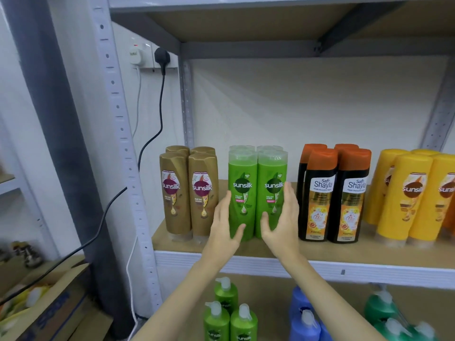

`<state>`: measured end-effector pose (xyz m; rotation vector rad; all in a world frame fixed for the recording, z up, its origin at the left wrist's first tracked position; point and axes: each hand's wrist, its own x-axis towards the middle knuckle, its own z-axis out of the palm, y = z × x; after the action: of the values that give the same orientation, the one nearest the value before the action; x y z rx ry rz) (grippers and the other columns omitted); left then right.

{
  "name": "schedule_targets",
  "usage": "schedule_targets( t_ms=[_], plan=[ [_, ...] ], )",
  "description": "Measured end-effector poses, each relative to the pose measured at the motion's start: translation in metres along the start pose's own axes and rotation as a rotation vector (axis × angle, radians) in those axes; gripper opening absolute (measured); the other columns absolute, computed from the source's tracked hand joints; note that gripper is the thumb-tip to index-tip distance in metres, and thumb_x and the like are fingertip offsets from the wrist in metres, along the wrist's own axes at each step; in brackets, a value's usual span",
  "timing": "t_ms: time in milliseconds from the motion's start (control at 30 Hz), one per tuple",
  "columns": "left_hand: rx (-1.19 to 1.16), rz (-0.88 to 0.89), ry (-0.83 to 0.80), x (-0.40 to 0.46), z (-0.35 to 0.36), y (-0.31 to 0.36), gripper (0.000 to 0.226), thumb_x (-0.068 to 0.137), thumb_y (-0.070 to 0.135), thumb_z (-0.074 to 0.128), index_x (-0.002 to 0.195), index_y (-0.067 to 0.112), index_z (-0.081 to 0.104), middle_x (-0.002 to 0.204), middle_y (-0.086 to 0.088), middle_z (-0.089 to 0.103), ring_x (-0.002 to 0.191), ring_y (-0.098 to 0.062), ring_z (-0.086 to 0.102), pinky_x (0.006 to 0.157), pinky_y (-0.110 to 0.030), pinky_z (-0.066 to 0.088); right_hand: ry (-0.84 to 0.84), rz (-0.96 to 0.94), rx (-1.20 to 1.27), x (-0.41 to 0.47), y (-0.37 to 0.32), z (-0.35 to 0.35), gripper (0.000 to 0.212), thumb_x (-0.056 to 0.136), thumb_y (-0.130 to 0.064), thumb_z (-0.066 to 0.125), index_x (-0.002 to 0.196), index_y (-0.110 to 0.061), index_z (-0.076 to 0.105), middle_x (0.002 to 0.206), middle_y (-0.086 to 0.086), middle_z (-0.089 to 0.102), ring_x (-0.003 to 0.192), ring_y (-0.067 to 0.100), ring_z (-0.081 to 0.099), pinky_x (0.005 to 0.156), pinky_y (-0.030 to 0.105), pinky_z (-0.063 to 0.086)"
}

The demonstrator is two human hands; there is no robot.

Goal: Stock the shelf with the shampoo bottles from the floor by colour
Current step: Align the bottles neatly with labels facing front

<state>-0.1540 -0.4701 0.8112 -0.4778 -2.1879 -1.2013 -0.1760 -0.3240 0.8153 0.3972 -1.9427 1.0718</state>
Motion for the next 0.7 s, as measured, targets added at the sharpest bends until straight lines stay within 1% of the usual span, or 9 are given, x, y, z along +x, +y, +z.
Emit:
schedule_targets(
  t_ms=[100, 200, 300, 400, 433, 533, 567, 633, 700],
  plan=[
    [0.082, 0.154, 0.106, -0.003, -0.026, 0.003, 0.059, 0.088, 0.014, 0.054, 0.141, 0.015, 0.028, 0.144, -0.003, 0.035, 0.135, -0.005, 0.03, 0.112, -0.027, 0.03, 0.091, -0.14, -0.015, 0.007, -0.02, 0.013, 0.066, 0.083, -0.013, 0.051, 0.143, -0.012, 0.022, 0.15, 0.014, 0.025, 0.142, 0.029, 0.019, 0.116, 0.045, 0.021],
    [0.171, 0.219, 0.329, 0.0, -0.051, 0.001, 0.051, 0.085, 0.004, 0.058, 0.133, 0.001, 0.041, 0.137, -0.01, 0.044, 0.127, -0.001, 0.038, 0.108, -0.015, 0.029, 0.086, -0.26, 0.013, 0.008, -0.041, 0.033, 0.061, 0.083, -0.008, 0.051, 0.14, -0.01, 0.029, 0.148, 0.015, 0.028, 0.141, 0.031, 0.022, 0.117, 0.04, 0.019],
    [0.181, 0.122, 0.441, 0.004, -0.072, -0.006, 0.061, 0.084, 0.003, 0.061, 0.138, 0.006, 0.033, 0.145, -0.012, 0.033, 0.137, -0.01, 0.028, 0.112, -0.014, 0.022, -0.018, -0.297, 0.093, 0.003, -0.059, 0.054, 0.063, 0.082, -0.002, 0.054, 0.14, -0.01, 0.03, 0.148, 0.017, 0.029, 0.141, 0.022, 0.024, 0.117, 0.032, 0.02],
    [0.148, -0.096, 0.388, 0.005, -0.082, -0.015, 0.081, 0.082, 0.004, 0.063, 0.145, 0.012, 0.014, 0.152, -0.014, 0.017, 0.14, -0.014, 0.017, 0.102, 0.004, 0.01, -0.176, -0.189, 0.196, -0.007, -0.071, 0.071, 0.073, 0.084, -0.006, 0.057, 0.145, -0.017, 0.019, 0.152, 0.006, 0.023, 0.143, 0.011, 0.017, 0.116, 0.021, 0.017],
    [0.138, -0.183, 0.352, 0.005, -0.083, -0.02, 0.087, 0.081, 0.005, 0.065, 0.146, 0.014, 0.008, 0.153, -0.012, 0.014, 0.14, -0.017, 0.017, 0.102, 0.002, 0.011, -0.226, -0.131, 0.222, -0.01, -0.073, 0.075, 0.079, 0.084, -0.009, 0.058, 0.147, -0.022, 0.013, 0.153, 0.002, 0.02, 0.143, 0.009, 0.017, 0.115, 0.019, 0.018],
    [0.127, -0.391, 0.238, 0.001, -0.084, -0.031, 0.101, 0.08, 0.006, 0.067, 0.146, 0.021, -0.008, 0.149, -0.009, 0.023, 0.137, -0.021, 0.027, 0.107, -0.03, 0.029, -0.36, 0.054, 0.228, -0.022, -0.073, 0.084, 0.101, 0.081, -0.016, 0.066, 0.143, -0.037, -0.011, 0.152, -0.003, 0.02, 0.139, 0.011, 0.025, 0.106, 0.018, 0.027],
    [0.135, -0.426, 0.214, -0.001, -0.084, -0.035, 0.103, 0.08, 0.007, 0.067, 0.146, 0.023, -0.009, 0.147, -0.008, 0.027, 0.135, -0.021, 0.03, 0.106, -0.036, 0.032, -0.395, 0.098, 0.207, -0.025, -0.072, 0.086, 0.106, 0.081, -0.017, 0.067, 0.141, -0.04, -0.017, 0.151, -0.003, 0.021, 0.137, 0.013, 0.03, 0.103, 0.019, 0.031],
    [0.144, -0.452, 0.199, -0.003, -0.083, -0.039, 0.102, 0.08, 0.007, 0.067, 0.146, 0.025, -0.008, 0.143, -0.008, 0.032, 0.132, -0.022, 0.035, 0.104, -0.04, 0.035, -0.429, 0.146, 0.169, -0.03, -0.072, 0.089, 0.109, 0.081, -0.017, 0.067, 0.137, -0.043, -0.023, 0.15, -0.002, 0.025, 0.132, 0.017, 0.038, 0.099, 0.028, 0.038],
    [0.138, -0.45, 0.203, -0.003, -0.083, -0.039, 0.098, 0.081, 0.007, 0.066, 0.146, 0.027, -0.005, 0.139, -0.008, 0.034, 0.129, -0.022, 0.038, 0.102, -0.04, 0.037, -0.427, 0.164, 0.174, -0.031, -0.072, 0.091, 0.109, 0.082, -0.015, 0.066, 0.135, -0.045, -0.024, 0.148, -0.002, 0.027, 0.131, 0.019, 0.039, 0.099, 0.032, 0.039]
  ],
)
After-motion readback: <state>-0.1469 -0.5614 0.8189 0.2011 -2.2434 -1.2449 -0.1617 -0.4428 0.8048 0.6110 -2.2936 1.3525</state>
